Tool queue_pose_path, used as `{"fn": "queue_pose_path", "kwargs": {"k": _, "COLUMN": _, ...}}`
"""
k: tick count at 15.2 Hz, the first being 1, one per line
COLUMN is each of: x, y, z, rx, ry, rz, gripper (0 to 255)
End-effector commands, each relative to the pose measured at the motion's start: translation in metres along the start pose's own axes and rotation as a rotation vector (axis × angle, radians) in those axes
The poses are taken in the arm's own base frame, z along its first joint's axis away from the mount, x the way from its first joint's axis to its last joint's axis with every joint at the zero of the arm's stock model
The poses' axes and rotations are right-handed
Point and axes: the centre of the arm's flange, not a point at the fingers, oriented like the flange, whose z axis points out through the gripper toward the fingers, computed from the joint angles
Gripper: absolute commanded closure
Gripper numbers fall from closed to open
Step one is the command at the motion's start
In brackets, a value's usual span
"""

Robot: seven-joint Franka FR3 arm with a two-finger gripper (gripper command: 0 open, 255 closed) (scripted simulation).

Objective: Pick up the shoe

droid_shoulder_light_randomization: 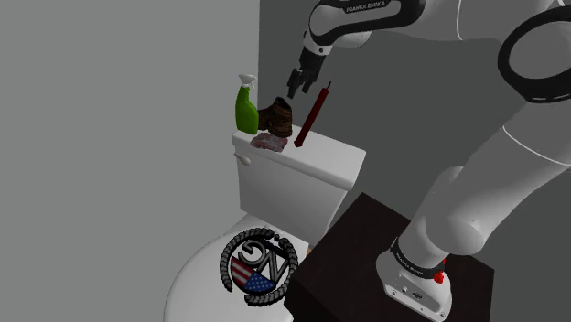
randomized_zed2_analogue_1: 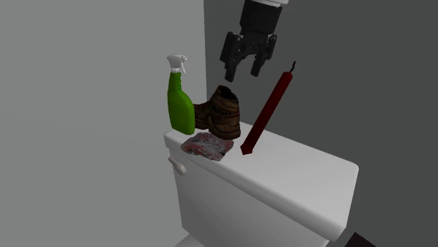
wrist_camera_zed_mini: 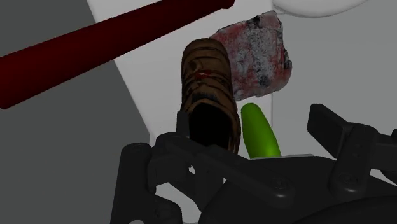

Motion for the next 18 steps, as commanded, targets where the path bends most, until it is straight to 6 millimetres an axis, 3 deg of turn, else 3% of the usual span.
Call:
{"fn": "queue_pose_path", "kwargs": {"k": 1, "x": 0.024, "y": 0.007, "z": 0.011, "rx": 0.015, "ry": 0.009, "rz": -0.020, "gripper": 0}}
{"fn": "queue_pose_path", "kwargs": {"k": 7, "x": 0.087, "y": 0.027, "z": 0.044, "rx": 0.059, "ry": 0.031, "rz": -0.070, "gripper": 0}}
{"fn": "queue_pose_path", "kwargs": {"k": 16, "x": 0.077, "y": 0.029, "z": 0.083, "rx": 0.059, "ry": 0.031, "rz": -0.070, "gripper": 0}}
{"fn": "queue_pose_path", "kwargs": {"k": 17, "x": 0.077, "y": 0.030, "z": 0.083, "rx": 0.059, "ry": 0.032, "rz": -0.070, "gripper": 255}}
{"fn": "queue_pose_path", "kwargs": {"k": 18, "x": 0.077, "y": 0.030, "z": 0.083, "rx": 0.059, "ry": 0.032, "rz": -0.070, "gripper": 255}}
